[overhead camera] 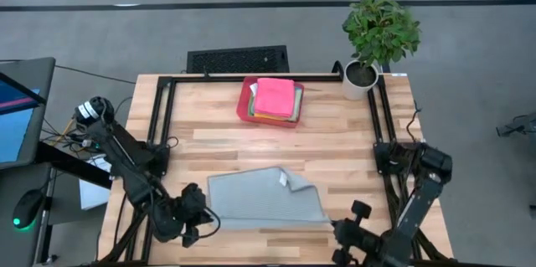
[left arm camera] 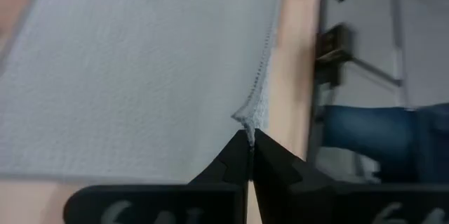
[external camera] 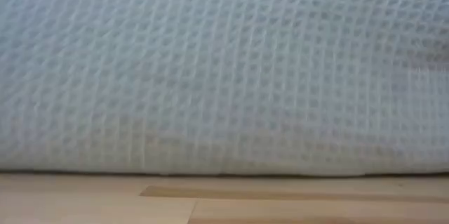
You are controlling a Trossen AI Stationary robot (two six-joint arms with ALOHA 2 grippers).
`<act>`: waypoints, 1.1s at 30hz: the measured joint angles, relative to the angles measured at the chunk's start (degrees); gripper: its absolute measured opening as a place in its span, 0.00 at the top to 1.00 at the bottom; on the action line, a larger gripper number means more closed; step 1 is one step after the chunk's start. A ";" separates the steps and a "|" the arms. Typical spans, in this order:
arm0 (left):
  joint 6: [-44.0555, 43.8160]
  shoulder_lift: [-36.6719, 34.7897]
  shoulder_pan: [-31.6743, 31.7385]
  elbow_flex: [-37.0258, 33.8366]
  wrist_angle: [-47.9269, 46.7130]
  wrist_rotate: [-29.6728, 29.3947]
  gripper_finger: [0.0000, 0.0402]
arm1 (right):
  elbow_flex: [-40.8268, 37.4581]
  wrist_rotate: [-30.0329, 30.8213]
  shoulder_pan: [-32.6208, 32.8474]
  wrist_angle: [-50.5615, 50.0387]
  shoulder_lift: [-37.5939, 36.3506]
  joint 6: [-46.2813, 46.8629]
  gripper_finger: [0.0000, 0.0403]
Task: Fold microfiber towels
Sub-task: Fold the gray microfiber cloth
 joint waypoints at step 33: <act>-4.33 3.86 6.10 -0.63 -17.91 2.59 1.00 | -11.61 -6.85 -23.85 5.40 -2.40 -31.78 0.95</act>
